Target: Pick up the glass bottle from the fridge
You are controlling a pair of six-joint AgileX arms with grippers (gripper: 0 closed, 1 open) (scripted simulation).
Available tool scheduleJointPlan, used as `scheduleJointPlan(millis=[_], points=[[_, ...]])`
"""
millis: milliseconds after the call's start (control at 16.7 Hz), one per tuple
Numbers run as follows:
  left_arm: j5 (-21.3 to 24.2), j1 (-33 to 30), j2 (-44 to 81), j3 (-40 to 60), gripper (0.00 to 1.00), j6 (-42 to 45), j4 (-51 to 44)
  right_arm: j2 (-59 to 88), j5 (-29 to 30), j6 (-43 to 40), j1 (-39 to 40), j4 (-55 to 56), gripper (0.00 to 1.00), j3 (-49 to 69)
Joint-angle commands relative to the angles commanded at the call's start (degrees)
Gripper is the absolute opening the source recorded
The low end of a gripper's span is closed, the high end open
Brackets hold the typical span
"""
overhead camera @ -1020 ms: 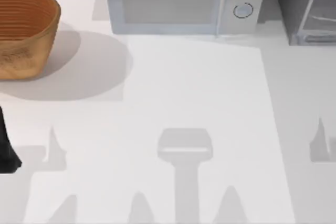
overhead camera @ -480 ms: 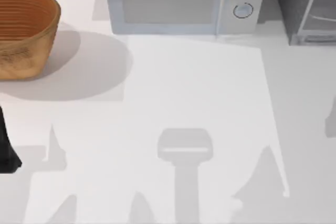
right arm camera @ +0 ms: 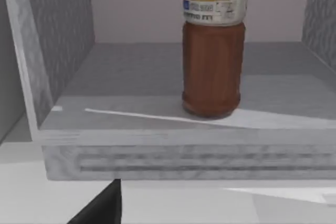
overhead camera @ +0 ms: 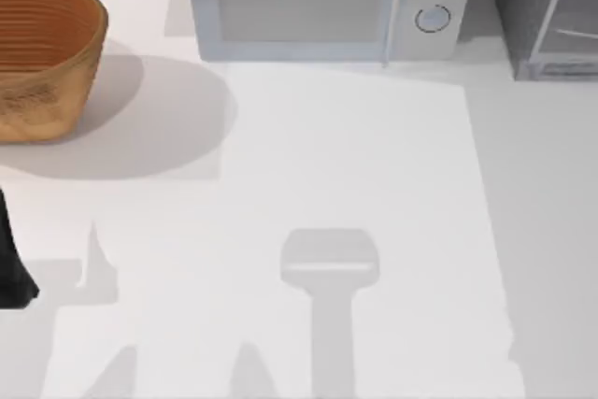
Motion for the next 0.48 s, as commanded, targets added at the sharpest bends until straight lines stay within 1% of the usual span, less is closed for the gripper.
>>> scheduleJointPlan(millis=[180,480], points=[[0.0,0.0,0.0,0.0,1.0,0.0,0.0,5.91,-1.8,0.02,-1.85,6.05,1.0,1.01],[0.0,0.0,0.0,0.0,1.0,0.0,0.0,7.01,-2.16,0.02,-2.21,7.17,1.0,1.22]])
